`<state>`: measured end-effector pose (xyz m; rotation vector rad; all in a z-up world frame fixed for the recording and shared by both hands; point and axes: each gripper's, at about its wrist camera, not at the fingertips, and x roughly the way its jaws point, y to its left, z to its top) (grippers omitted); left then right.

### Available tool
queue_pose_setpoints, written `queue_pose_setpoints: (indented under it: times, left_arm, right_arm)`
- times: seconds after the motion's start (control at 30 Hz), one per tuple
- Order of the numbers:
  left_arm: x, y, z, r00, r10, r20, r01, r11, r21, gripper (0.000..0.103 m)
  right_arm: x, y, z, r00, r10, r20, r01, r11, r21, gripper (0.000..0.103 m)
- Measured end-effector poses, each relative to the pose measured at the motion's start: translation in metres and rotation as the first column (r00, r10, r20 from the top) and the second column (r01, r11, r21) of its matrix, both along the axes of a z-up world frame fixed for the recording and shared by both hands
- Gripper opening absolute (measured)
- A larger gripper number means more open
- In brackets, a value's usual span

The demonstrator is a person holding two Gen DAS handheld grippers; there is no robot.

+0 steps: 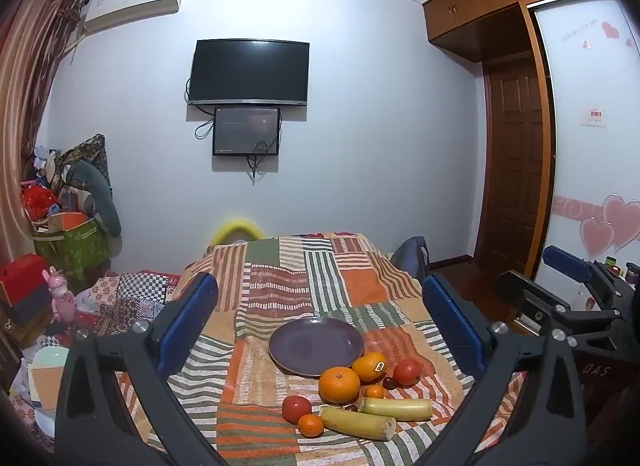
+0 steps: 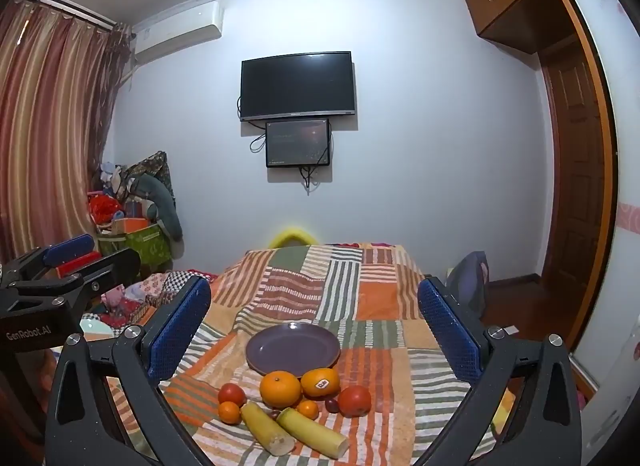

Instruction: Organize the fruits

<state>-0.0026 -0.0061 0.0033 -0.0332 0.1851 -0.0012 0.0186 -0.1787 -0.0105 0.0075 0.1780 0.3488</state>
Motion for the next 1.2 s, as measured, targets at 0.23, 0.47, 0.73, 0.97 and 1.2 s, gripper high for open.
queue_pose_setpoints:
  times: [0.23, 0.47, 0.73, 0.97, 1.2]
  left_arm:
    - [0.0015, 0.0005, -0.0011, 1.000, -0.004, -0.004, 0.004, 1.000, -0.001, 0.103]
    - [0.0041, 0.0010, -0.0040, 1.000, 0.000, -0.010, 0.000, 1.000, -0.001, 0.103]
    - [0.0050, 0.0010, -0.0068, 1.000, 0.000, -0.012, 0.000, 1.000, -0.003, 0.103]
    - [0.0054, 0.0007, -0.0088, 1.000, 0.002, -0.014, -0.002, 1.000, -0.002, 0.103]
    - [0.0054, 0.0003, -0.0097, 1.000, 0.000, -0.015, 0.000, 1.000, -0.001, 0.103]
  right_arm:
    - [-0.0013, -0.0024, 0.0016, 1.000, 0.001, -0.001, -0.001, 1.000, 0.002, 0.103]
    - [-0.0021, -0.0017, 0.0014, 1.000, 0.006, -0.005, -0.006, 1.000, 0.000, 0.103]
    - [-0.0022, 0.0016, 0.0023, 1.000, 0.005, -0.004, -0.005, 1.000, -0.002, 0.103]
    - [-0.0019, 0.0030, 0.0034, 1.000, 0.004, -0.005, -0.004, 1.000, -0.004, 0.103]
    - [-0.0020, 0.0035, 0.0036, 1.000, 0.005, -0.004, -0.005, 1.000, -0.002, 0.103]
